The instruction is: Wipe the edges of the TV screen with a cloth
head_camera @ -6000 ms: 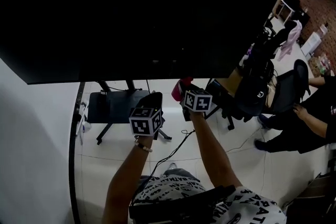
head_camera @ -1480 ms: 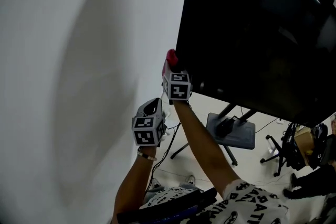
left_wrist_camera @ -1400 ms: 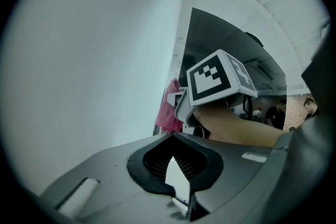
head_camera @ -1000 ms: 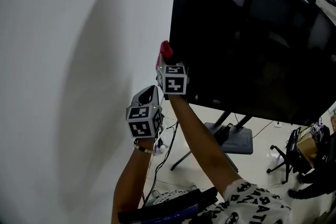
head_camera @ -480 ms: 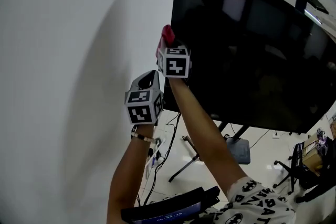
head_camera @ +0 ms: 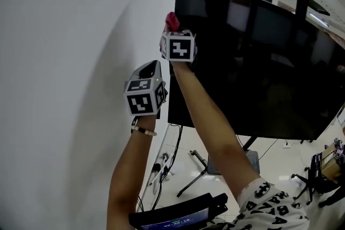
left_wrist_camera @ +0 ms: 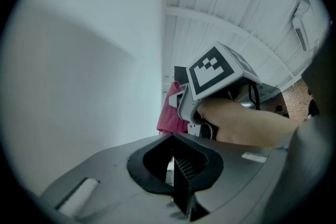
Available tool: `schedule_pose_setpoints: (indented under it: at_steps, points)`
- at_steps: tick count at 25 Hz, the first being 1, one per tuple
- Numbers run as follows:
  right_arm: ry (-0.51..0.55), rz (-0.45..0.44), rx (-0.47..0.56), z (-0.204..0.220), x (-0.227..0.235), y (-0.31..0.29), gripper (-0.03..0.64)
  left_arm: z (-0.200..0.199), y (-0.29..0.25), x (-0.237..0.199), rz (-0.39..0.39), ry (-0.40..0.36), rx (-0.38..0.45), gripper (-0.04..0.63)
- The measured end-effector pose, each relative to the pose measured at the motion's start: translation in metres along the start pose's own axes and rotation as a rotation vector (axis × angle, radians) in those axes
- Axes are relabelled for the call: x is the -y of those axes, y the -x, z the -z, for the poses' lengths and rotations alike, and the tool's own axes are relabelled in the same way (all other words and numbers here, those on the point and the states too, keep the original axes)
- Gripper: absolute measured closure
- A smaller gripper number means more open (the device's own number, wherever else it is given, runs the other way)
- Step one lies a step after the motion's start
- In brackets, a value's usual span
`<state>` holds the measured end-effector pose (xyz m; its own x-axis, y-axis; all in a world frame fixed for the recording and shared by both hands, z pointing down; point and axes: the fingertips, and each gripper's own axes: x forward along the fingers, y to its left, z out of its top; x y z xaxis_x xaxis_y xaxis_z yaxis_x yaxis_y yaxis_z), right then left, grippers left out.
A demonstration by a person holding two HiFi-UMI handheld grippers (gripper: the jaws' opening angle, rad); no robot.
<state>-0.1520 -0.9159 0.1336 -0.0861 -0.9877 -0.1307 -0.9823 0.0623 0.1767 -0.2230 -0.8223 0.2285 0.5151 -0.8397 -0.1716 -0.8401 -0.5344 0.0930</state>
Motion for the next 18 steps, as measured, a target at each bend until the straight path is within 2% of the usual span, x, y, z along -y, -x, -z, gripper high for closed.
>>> schedule_pose_setpoints:
  at_steps: [6, 11, 16, 18]
  points:
    - [0.024, 0.009, 0.064, -0.063, -0.003, -0.012, 0.540, -0.006, 0.016, 0.001, 0.029, -0.003, 0.038, 0.600]
    - [0.003, 0.016, 0.115, -0.143, 0.002, -0.006, 0.540, -0.045, 0.027, 0.009, 0.051, -0.011, 0.047, 0.600]
    - [0.022, 0.034, 0.168, -0.183, 0.014, -0.006, 0.540, -0.045, 0.029, 0.016, 0.054, -0.005, 0.047, 0.600]
    - [0.024, 0.057, 0.149, -0.187, 0.018, -0.004, 0.540, -0.044, 0.032, 0.016, 0.062, 0.000, 0.043, 0.600]
